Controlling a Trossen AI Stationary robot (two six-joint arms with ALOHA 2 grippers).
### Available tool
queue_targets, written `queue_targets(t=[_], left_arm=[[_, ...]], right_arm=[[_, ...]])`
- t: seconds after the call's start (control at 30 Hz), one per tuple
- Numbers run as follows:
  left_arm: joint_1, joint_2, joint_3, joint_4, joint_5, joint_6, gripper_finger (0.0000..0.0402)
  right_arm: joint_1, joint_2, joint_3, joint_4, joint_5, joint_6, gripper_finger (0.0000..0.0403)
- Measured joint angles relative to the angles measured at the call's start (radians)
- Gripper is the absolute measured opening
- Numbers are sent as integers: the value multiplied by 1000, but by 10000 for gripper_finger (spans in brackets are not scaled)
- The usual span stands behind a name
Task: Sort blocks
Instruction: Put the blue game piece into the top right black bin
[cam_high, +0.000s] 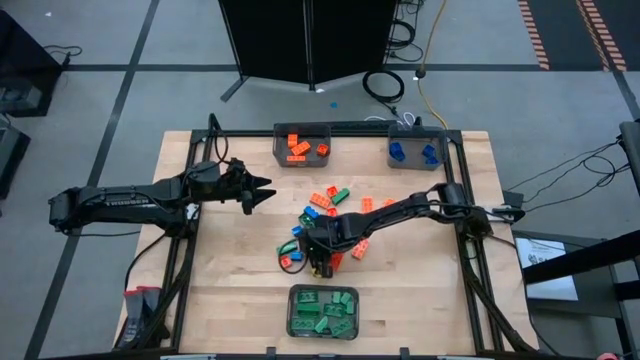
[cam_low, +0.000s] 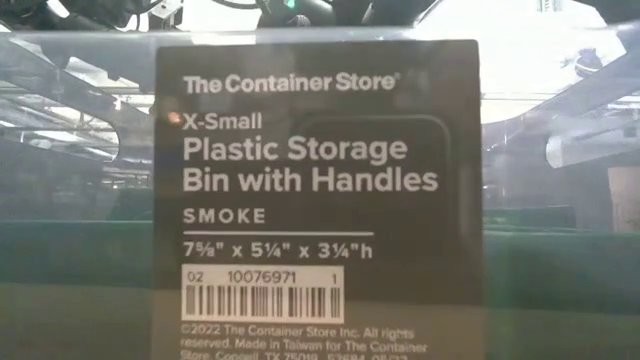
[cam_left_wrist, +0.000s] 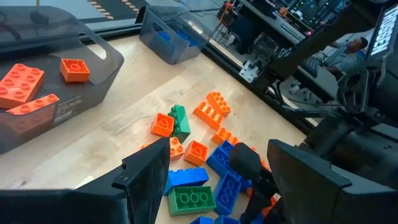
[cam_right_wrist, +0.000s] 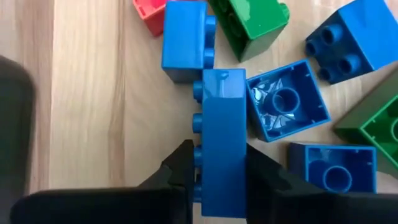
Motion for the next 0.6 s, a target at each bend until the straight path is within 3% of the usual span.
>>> queue_targets(t=[0.3, 0.6], left_arm=[[0, 0, 0, 0, 0, 1, 270], [0, 0, 0, 0, 0, 6, 270]], right_arm=[[-6, -6, 33, -44, -42, -33, 72], [-21, -14, 293, -305, -40, -178, 72]])
